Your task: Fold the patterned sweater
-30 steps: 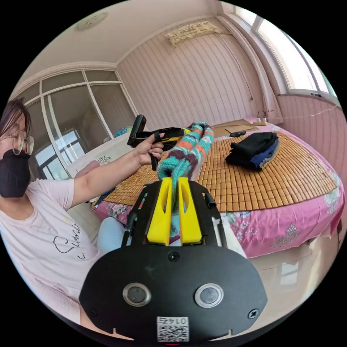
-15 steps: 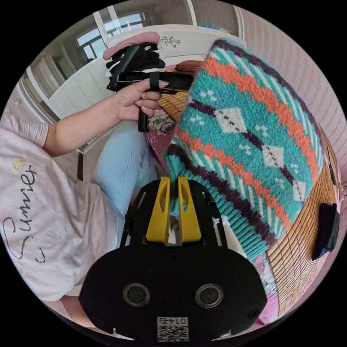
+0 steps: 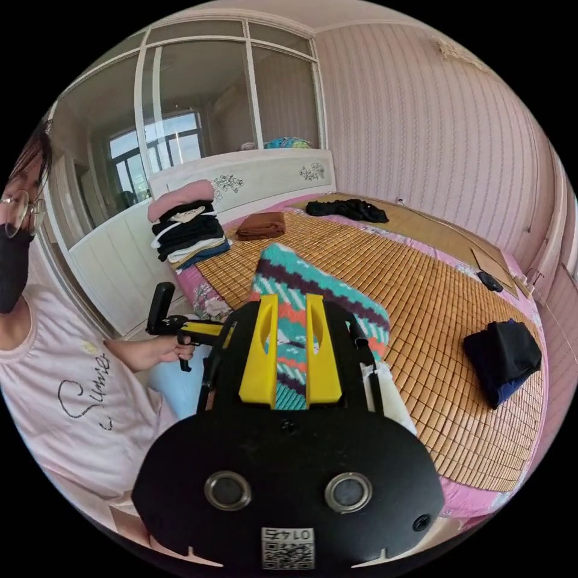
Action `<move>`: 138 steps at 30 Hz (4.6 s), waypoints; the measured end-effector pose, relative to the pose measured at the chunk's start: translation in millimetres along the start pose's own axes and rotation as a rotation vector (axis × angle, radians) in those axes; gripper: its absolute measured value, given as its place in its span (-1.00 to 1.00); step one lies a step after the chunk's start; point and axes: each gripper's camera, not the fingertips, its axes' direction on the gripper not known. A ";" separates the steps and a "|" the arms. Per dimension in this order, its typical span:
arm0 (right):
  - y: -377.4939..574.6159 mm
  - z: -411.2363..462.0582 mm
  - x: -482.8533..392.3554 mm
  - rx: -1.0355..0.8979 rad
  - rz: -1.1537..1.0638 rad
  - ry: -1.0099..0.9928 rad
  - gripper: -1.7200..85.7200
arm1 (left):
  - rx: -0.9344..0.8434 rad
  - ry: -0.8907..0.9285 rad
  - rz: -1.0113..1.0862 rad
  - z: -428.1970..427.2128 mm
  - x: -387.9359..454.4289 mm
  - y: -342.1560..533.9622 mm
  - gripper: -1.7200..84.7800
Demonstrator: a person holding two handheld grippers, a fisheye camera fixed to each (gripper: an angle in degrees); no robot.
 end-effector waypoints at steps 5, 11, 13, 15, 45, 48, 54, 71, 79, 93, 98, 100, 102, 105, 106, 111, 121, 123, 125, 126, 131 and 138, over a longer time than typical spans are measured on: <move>-75.9 76.7 -8.8 -0.122 -0.033 0.036 -0.80 | -0.038 0.026 0.018 1.6 14.0 11.1 -0.97; -137.2 181.5 -51.1 -0.329 -0.186 0.137 -0.81 | -0.075 0.009 -0.004 5.3 21.6 29.0 -0.98; -148.9 211.6 -57.1 -0.398 -0.213 0.146 -0.82 | -0.075 0.022 -0.004 3.8 21.9 33.3 -0.98; -158.2 240.1 -61.5 -0.478 -0.238 0.133 -0.83 | -0.077 0.034 0.004 2.0 23.3 40.1 -0.98; -151.2 153.8 -71.5 -0.379 -0.241 0.540 -0.98 | -0.024 -0.250 0.233 -1.1 82.4 70.6 -0.98; -148.8 153.8 -25.0 -0.412 -0.131 0.531 -0.98 | -0.040 -0.254 0.258 0.0 81.1 72.2 -0.98; -166.0 192.7 56.6 -0.475 0.015 0.315 -0.98 | -0.090 -0.252 0.255 4.8 63.4 71.3 -0.98; -104.3 117.9 178.2 -0.253 0.166 0.157 -0.74 | 0.092 -0.069 -0.112 -44.1 -50.3 52.1 -0.67; 11.4 96.5 270.4 -0.298 0.424 -0.104 -0.36 | -0.028 0.001 -0.268 -4.6 -106.6 34.1 -0.50; 81.0 148.7 325.4 -0.248 0.512 -0.538 -0.54 | -0.089 0.078 -0.279 14.3 -154.8 11.8 -0.60; 42.5 124.5 276.2 -0.273 0.253 -0.331 -0.64 | -0.038 0.148 -0.306 2.1 -173.0 19.2 -0.73; 23.9 113.6 250.6 -0.257 0.145 -0.281 -0.64 | -0.020 0.176 -0.306 -9.4 -177.9 23.1 -0.76; 3.3 104.8 222.2 -0.239 0.027 -0.250 -0.65 | 0.056 0.207 -0.289 -32.9 -181.3 34.6 -0.79; -34.3 97.4 173.3 -0.212 -0.174 -0.236 -0.65 | 0.206 0.224 -0.261 -73.1 -183.4 53.4 -0.81; -50.1 97.5 153.8 -0.198 -0.255 -0.242 -0.65 | 0.245 0.222 -0.248 -83.4 -183.0 56.4 -0.81; -126.9 120.0 92.0 -0.129 -0.467 -0.403 -0.65 | 0.491 0.016 -0.125 -185.9 -180.8 47.9 -0.82; -383.6 280.2 98.6 0.078 -0.447 -0.781 -0.64 | 0.736 -0.587 0.011 -304.5 -194.4 -119.7 -0.80; -450.2 350.1 109.8 0.007 -0.285 -0.735 -0.59 | 0.736 -0.726 -0.104 -308.5 -247.1 -192.7 -0.78; -510.9 455.3 111.5 -0.144 -0.080 -0.561 -0.49 | 0.627 -0.921 -0.196 -294.6 -293.9 -237.4 -0.77; -515.8 481.2 108.9 -0.186 -0.039 -0.488 -0.47 | 0.531 -1.008 -0.247 -279.8 -322.1 -256.4 -0.76; -456.2 633.2 35.6 -0.307 -0.047 -0.220 -0.49 | 0.071 -1.180 -0.217 -174.4 -412.1 -271.1 -0.79; -427.5 612.2 -7.1 -0.259 -0.290 -0.016 -0.54 | 0.232 -1.084 -0.284 -163.9 -397.9 -237.5 -0.89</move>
